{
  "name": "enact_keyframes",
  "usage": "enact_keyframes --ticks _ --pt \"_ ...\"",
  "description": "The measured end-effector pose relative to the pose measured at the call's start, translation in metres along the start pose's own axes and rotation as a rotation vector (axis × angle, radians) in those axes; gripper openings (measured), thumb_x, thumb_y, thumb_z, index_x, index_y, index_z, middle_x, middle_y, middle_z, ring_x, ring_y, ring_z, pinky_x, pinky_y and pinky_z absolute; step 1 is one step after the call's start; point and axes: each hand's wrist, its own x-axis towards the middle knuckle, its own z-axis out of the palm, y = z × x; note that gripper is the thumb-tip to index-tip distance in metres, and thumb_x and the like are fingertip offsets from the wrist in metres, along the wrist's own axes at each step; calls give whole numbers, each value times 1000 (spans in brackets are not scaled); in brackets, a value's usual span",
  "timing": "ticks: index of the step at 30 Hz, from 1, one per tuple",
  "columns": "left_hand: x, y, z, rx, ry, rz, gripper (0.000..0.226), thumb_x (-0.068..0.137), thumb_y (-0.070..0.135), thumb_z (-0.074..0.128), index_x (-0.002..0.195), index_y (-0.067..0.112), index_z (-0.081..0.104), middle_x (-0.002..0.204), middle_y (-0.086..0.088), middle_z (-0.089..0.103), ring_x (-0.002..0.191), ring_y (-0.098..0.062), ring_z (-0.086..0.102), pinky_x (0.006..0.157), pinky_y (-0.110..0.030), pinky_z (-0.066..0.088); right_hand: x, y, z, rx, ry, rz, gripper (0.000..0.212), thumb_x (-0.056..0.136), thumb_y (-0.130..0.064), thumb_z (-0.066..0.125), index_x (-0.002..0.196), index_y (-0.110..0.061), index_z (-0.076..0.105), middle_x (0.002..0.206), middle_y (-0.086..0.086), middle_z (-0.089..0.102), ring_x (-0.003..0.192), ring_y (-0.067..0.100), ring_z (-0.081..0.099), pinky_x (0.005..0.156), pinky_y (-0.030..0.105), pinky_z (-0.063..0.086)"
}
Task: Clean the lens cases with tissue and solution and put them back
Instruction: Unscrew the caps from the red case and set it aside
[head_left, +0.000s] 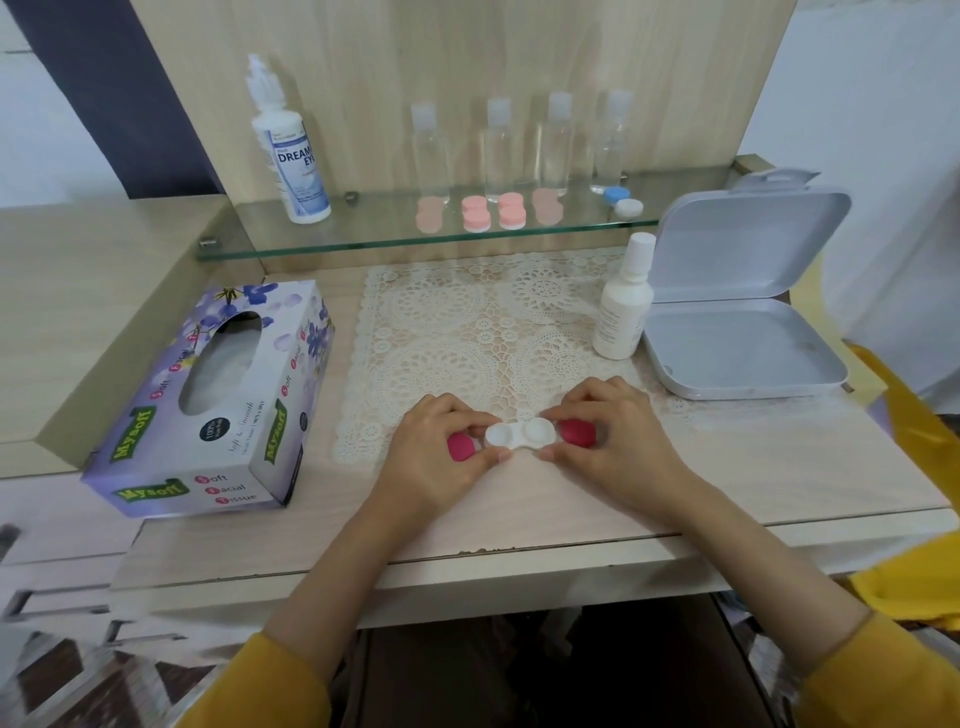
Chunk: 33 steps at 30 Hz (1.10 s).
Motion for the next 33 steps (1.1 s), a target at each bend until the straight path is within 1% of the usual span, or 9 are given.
enact_keyframes --ticks 7,13,18,20,22,24,26,28,33 --pt "1 -1 0 0 1 -2 23 70 25 77 92 21 72 82 8 58 83 -8 51 77 -11 32 4 -2 3 85 14 21 25 66 -32 80 90 -28 73 80 -23 50 86 11 43 87 27 23" --pt "1 0 -2 -55 3 -21 35 67 23 80 100 22 70 84 16 56 84 -4 53 83 -23 40 4 -1 0 194 4 39 20 65 -32 80 85 -32 73 80 -15 59 86 16 49 85 30 34" --pt "1 2 -4 -80 -17 -43 33 67 24 79 98 24 69 85 13 59 83 -6 54 84 -24 43 1 1 -9 295 6 94 20 69 -24 78 88 -28 73 87 -2 64 86 10 54 76 14 40" --pt "1 2 -5 -83 -20 -57 28 71 25 76 98 24 69 86 12 60 84 -7 55 84 -23 43 -2 4 -15 309 36 102 20 70 -18 77 89 -25 74 89 -3 66 88 10 57 79 17 43" --pt "3 2 -4 -74 -19 -62 24 75 26 73 99 23 70 86 11 60 83 -6 55 84 -20 42 -5 7 -25 293 66 116 20 70 -16 77 87 -26 73 87 -7 67 86 8 57 75 11 39" --pt "6 5 -3 -55 -28 -43 25 77 26 71 101 20 70 88 10 60 84 -5 54 82 -14 40 -9 10 -37 295 112 130 22 70 -17 77 84 -32 70 78 -13 65 76 6 56 69 8 37" --pt "10 11 -1 -39 -34 3 24 78 25 71 101 19 70 91 8 61 85 -6 54 82 -15 40 -11 16 -49 299 175 135 26 69 -16 78 82 -36 67 70 -14 62 64 6 53 63 11 39" --pt "16 20 4 -31 -39 51 23 78 26 70 100 19 70 94 5 62 87 -8 54 85 -17 39 -14 24 -60 295 237 160 24 69 -16 78 82 -33 68 67 -12 61 59 7 51 60 12 40" --pt "38 46 29 43 -117 147 31 82 33 65 109 17 66 111 0 60 107 -14 48 88 -11 27 -16 49 -91 250 403 235 15 71 -13 77 78 -23 68 71 -15 63 57 0 51 59 8 40"
